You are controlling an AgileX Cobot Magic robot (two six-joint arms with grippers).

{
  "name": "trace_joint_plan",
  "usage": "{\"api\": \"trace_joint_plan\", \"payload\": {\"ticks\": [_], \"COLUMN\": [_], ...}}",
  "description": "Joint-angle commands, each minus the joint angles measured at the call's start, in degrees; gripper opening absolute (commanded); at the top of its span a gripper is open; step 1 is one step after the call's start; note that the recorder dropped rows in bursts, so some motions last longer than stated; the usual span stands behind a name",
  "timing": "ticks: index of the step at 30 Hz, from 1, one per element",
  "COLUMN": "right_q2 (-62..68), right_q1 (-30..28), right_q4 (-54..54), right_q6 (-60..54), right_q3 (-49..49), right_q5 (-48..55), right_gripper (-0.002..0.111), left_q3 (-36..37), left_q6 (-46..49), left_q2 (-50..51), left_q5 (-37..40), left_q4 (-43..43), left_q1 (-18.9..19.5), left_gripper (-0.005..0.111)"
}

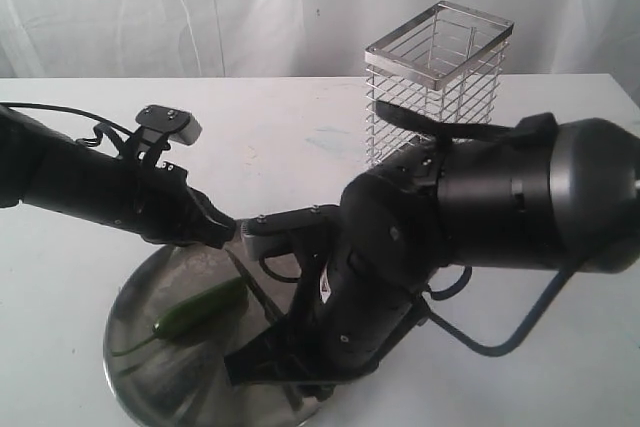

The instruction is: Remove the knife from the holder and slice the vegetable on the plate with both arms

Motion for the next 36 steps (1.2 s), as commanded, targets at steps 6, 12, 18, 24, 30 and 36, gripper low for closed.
{"api": "trace_joint_plan", "payload": {"ticks": [6, 12, 18, 24, 30, 36], "right_q2": [-0.5, -0.5, -0.5, -0.4, 1.0, 1.1], "right_q1": [4.2, 4.3, 4.7, 5.9, 5.9, 5.9], "right_q4": [-0.5, -3.0, -5.1, -5.9, -5.7, -5.7], "right_q6": [4.0, 8.8, 11.3, 10.5, 9.1, 6.1], "right_q3": [3.8, 3.8, 3.8, 3.8, 3.8, 3.8], "right_q5": [-12.7, -16.5, -15.5, -13.5, -12.1, -13.6], "right_gripper": [0.0, 0.0, 0.0, 0.0, 0.0, 0.0], "left_q3": [-0.1, -0.1, -0.1, -0.1, -0.1, -0.1], "left_q6": [-0.3, -0.3, -0.3, -0.3, -0.3, -0.3], "left_q2": [-1.9, -1.9, -1.9, -1.9, -1.9, -1.9], "left_q5": [0.8, 1.8, 2.1, 3.1, 4.4, 4.2], "left_q4": [-1.7, -1.7, -1.7, -1.5, -1.5, -1.3], "left_q1": [-0.1, -0.1, -0.1, -0.1, -0.1, -0.1], "left_gripper": [0.0, 0.0, 0.0, 0.0, 0.0, 0.0]}}
